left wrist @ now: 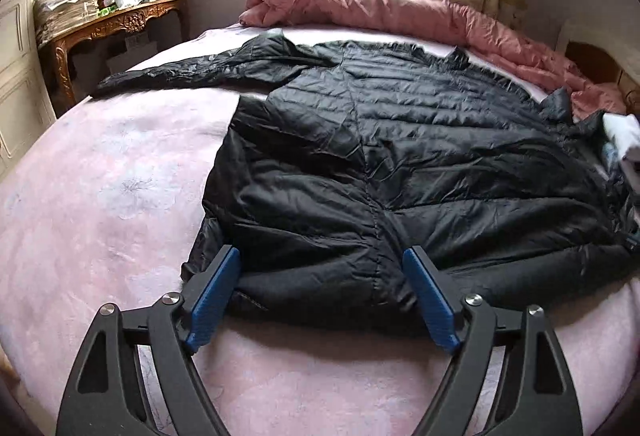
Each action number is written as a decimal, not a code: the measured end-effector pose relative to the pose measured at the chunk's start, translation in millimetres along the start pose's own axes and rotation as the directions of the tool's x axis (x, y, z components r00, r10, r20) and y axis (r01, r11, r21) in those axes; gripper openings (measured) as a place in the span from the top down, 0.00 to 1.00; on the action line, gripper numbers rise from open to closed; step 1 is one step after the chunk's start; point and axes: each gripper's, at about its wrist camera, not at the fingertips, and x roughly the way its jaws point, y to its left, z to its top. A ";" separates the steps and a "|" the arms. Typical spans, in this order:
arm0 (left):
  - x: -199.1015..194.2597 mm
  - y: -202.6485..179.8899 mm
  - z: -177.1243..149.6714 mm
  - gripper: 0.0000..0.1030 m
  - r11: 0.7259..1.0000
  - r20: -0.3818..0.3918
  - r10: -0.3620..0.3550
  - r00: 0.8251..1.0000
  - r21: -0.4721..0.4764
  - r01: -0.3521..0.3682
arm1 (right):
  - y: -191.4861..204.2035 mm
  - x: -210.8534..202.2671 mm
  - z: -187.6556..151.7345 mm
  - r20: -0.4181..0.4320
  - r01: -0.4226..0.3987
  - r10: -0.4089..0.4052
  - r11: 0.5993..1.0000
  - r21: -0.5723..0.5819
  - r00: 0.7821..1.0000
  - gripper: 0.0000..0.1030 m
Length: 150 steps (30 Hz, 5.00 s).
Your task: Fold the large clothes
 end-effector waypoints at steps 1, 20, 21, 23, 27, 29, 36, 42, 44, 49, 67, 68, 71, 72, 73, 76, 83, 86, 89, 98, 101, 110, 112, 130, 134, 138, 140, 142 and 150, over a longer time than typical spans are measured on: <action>-3.7 1.5 0.5 0.20 1.000 0.018 -0.013 1.000 -0.007 0.013 | -1.3 -1.3 -0.7 0.007 -0.006 0.006 1.000 0.007 1.000 0.40; -50.0 -47.0 -1.8 0.00 0.959 0.164 -0.111 0.980 0.275 0.062 | 41.0 -62.1 -11.0 0.209 -0.064 0.115 0.969 -0.237 0.971 0.14; -49.0 -51.3 -3.3 0.00 0.945 0.134 -0.121 0.984 0.319 0.073 | 44.9 -59.9 -12.0 0.191 -0.056 0.109 0.964 -0.262 0.976 0.13; -48.0 -60.9 -5.1 0.00 0.910 0.085 -0.129 0.988 0.406 0.084 | 54.5 -50.8 -15.4 0.139 -0.003 0.051 0.945 -0.327 0.989 0.13; -45.4 -67.0 -12.3 0.00 0.882 0.076 -0.099 0.992 0.468 0.052 | 68.6 -40.3 -28.0 0.067 0.001 0.032 0.893 -0.450 0.997 0.13; -36.5 -68.9 -13.5 0.00 0.889 0.051 -0.070 0.996 0.457 0.039 | 75.3 -36.6 -34.4 0.034 -0.005 0.026 0.865 -0.502 0.999 0.13; -6.7 -60.7 -15.4 0.00 0.860 0.095 0.174 0.980 0.470 -0.198 | 54.6 -23.2 -21.7 0.071 0.161 -0.145 0.897 -0.411 0.987 0.13; -5.2 -38.7 -8.2 0.51 0.886 0.098 0.187 0.977 0.414 -0.211 | 16.1 -11.6 -7.7 0.008 0.131 -0.135 0.942 -0.308 0.991 0.70; -7.0 -35.9 -10.1 0.83 0.891 0.073 0.156 0.985 0.419 -0.172 | 9.2 -13.2 -6.1 -0.001 0.111 -0.116 0.953 -0.281 0.993 0.83; -29.4 -23.8 -20.2 0.94 0.920 0.053 0.105 0.993 0.373 -0.117 | 4.9 -33.4 -16.5 0.025 0.086 -0.082 0.964 -0.251 0.996 0.89; -73.7 -9.7 18.6 0.92 0.955 0.021 -0.023 1.000 0.295 0.016 | -5.6 -83.9 3.2 0.041 0.001 0.009 0.971 -0.241 0.999 0.87; -71.0 -12.1 30.3 0.92 0.956 0.034 -0.008 0.999 0.292 -0.002 | -2.3 -84.4 15.6 0.059 0.012 0.003 0.969 -0.248 0.998 0.87; -58.0 -18.2 63.4 0.89 0.950 0.063 0.011 0.998 0.309 -0.030 | 8.2 -74.7 58.4 0.088 0.036 -0.016 0.972 -0.234 0.996 0.87; -48.0 -16.4 73.9 0.89 0.953 0.051 0.017 0.999 0.300 -0.031 | 13.1 -69.7 68.4 0.088 0.045 -0.025 0.972 -0.233 0.996 0.87; -36.5 -14.6 84.6 0.89 0.957 0.033 0.018 0.999 0.287 -0.027 | 15.9 -62.4 77.8 0.086 0.050 -0.030 0.971 -0.233 0.996 0.87; 0.0 -15.6 102.4 0.89 0.957 -0.002 0.050 0.999 0.288 -0.047 | 24.7 -28.9 104.6 0.072 0.072 -0.058 0.974 -0.216 0.996 0.87; 61.6 -18.7 94.1 0.89 0.938 0.008 0.008 1.000 0.347 -0.011 | 35.7 35.5 106.6 0.110 0.099 -0.077 0.972 -0.212 0.991 0.87; 65.4 -18.9 95.0 0.89 0.938 0.039 -0.010 0.999 0.346 -0.004 | 35.2 55.7 102.8 0.071 0.089 -0.075 0.970 -0.225 0.995 0.87; 63.7 -17.2 97.8 0.87 0.945 0.060 -0.035 0.998 0.327 0.014 | 34.7 58.2 102.5 0.085 0.096 -0.078 0.969 -0.228 0.993 0.84; -2.1 -13.2 96.8 0.40 0.957 0.280 -0.123 0.952 0.287 0.039 | 7.0 2.7 102.1 0.308 0.109 -0.077 0.990 -0.089 0.948 0.42; -23.3 -10.3 96.1 0.31 0.965 0.340 -0.152 0.928 0.252 0.066 | -9.0 -22.7 103.0 0.389 0.052 -0.041 0.999 -0.018 0.920 0.41; -31.7 -0.9 94.4 0.44 0.897 0.235 -0.417 0.878 0.260 0.356 | -15.3 -40.4 103.8 0.334 -0.294 0.314 0.949 -0.109 0.889 0.68; -28.9 -3.9 94.3 0.51 0.902 0.210 -0.397 0.894 0.271 0.337 | -4.3 -33.2 104.8 0.279 -0.268 0.301 0.951 -0.151 0.912 0.68; 57.5 38.4 109.8 0.53 0.991 0.103 0.114 0.988 0.062 -0.120 | -55.5 57.6 115.6 0.148 0.080 -0.083 0.996 0.027 0.985 0.68; 55.8 24.4 105.8 0.53 0.969 0.142 0.168 0.976 0.159 -0.190 | -51.3 41.0 117.1 0.198 0.003 -0.011 0.999 0.041 0.980 0.68; 21.4 13.0 105.3 0.43 0.981 0.261 0.020 0.965 0.183 -0.070 | -31.9 13.3 112.7 0.280 -0.105 0.110 0.994 -0.035 0.954 0.68; 14.2 5.2 106.8 0.40 0.979 0.269 -0.040 0.962 0.203 -0.016 | -23.4 12.6 111.9 0.291 -0.103 0.120 0.992 -0.074 0.949 0.68; 20.9 0.9 109.8 0.40 0.980 0.234 -0.045 0.971 0.199 -0.002 | -21.8 22.7 113.7 0.277 -0.079 0.096 0.994 -0.074 0.956 0.68; 82.5 26.3 118.4 0.34 0.998 0.019 -0.050 0.999 0.037 0.049 | -45.4 87.5 126.7 0.084 -0.093 0.088 0.994 0.059 0.993 0.68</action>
